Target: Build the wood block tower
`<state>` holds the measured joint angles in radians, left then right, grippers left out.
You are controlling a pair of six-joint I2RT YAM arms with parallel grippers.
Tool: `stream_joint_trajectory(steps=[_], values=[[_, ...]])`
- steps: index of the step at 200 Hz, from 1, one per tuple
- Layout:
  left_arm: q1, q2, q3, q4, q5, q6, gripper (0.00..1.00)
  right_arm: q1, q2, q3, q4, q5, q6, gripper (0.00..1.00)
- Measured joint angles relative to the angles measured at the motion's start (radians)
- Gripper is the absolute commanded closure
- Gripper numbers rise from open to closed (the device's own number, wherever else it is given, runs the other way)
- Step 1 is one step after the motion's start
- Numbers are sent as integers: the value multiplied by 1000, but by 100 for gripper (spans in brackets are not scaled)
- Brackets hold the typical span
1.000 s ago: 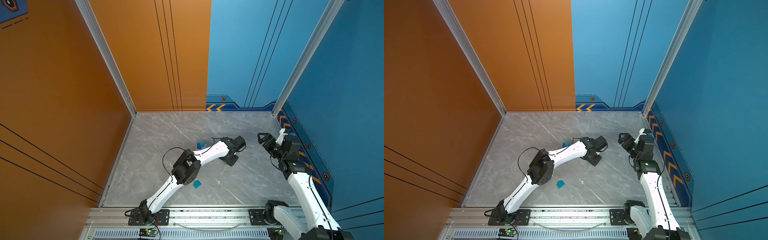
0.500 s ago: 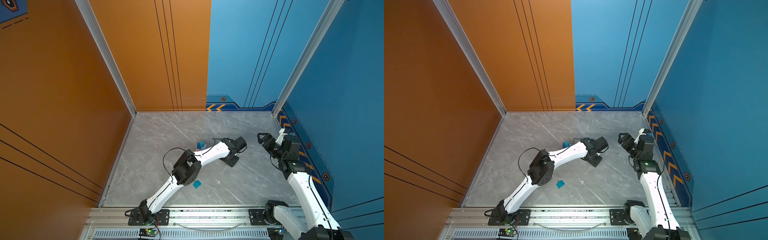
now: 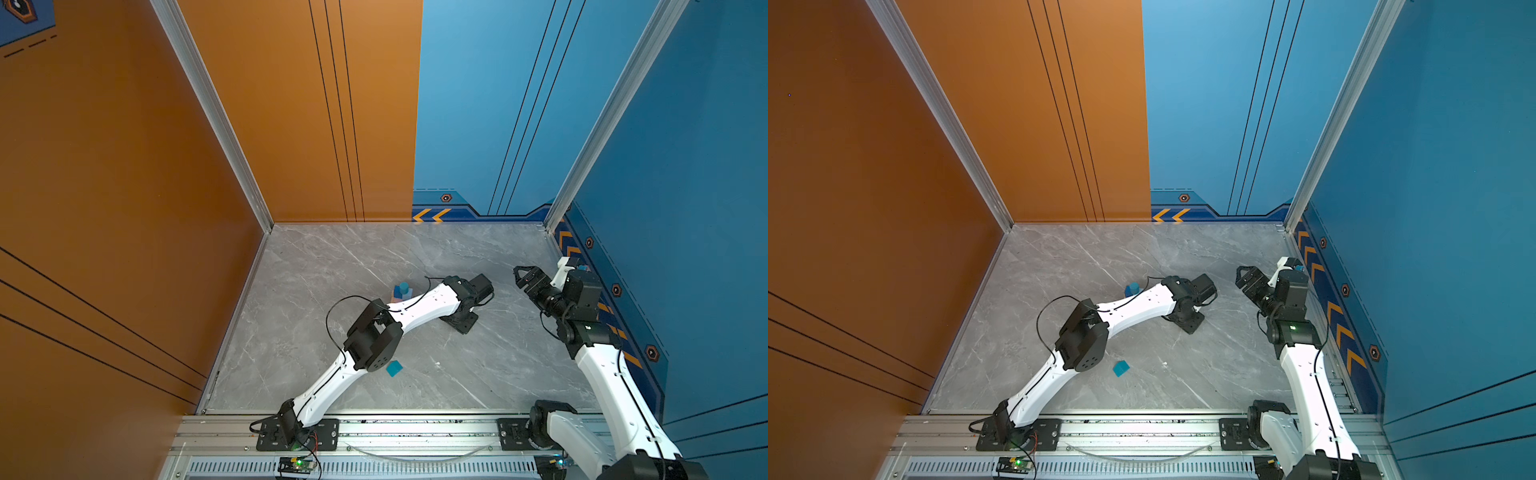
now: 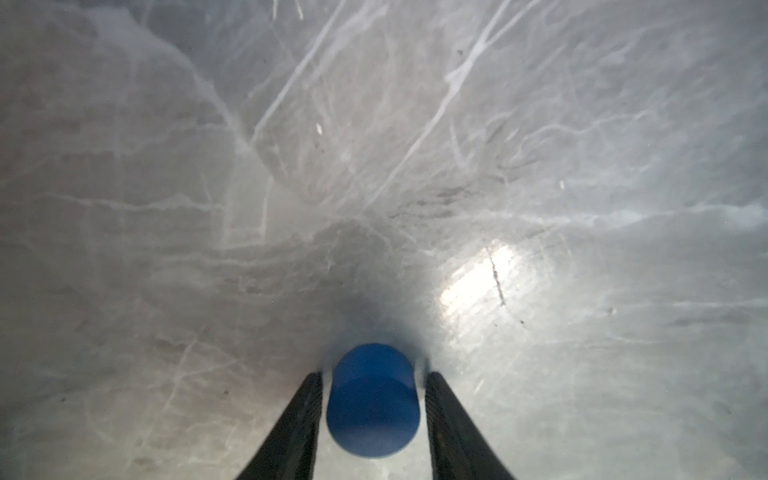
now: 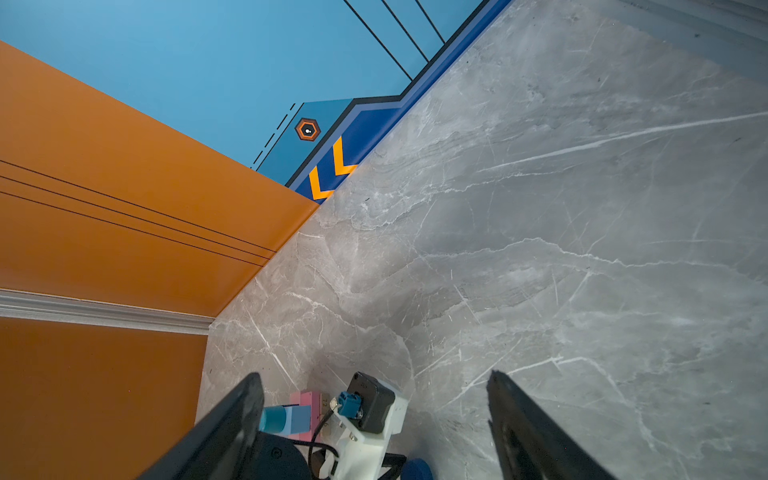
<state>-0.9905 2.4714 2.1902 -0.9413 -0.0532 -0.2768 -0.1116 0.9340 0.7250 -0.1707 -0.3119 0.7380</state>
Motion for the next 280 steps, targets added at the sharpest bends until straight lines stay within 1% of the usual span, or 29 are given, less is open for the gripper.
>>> stream_joint_trajectory(steps=[24,47,106,134,166,191,222,280], values=[[0,0,0,-2,-3,-1,64,0,0,0,0,0,0,15],[0,0,0,-3,-7,0,65,0,0,0,0,0,0,15],[0,-19,0,-22,-19,5,66,1,15,0,2,-3,0,15],[4,-70,0,-51,-24,19,65,10,32,0,14,-3,3,15],[19,-173,-10,-73,-27,34,65,30,55,0,27,-3,3,15],[43,-257,-15,-95,-37,53,64,48,71,0,34,-3,3,15],[89,-328,-25,-130,-68,74,63,71,87,0,38,-2,3,15],[175,-389,-104,-169,-111,90,63,105,131,7,51,-2,3,15]])
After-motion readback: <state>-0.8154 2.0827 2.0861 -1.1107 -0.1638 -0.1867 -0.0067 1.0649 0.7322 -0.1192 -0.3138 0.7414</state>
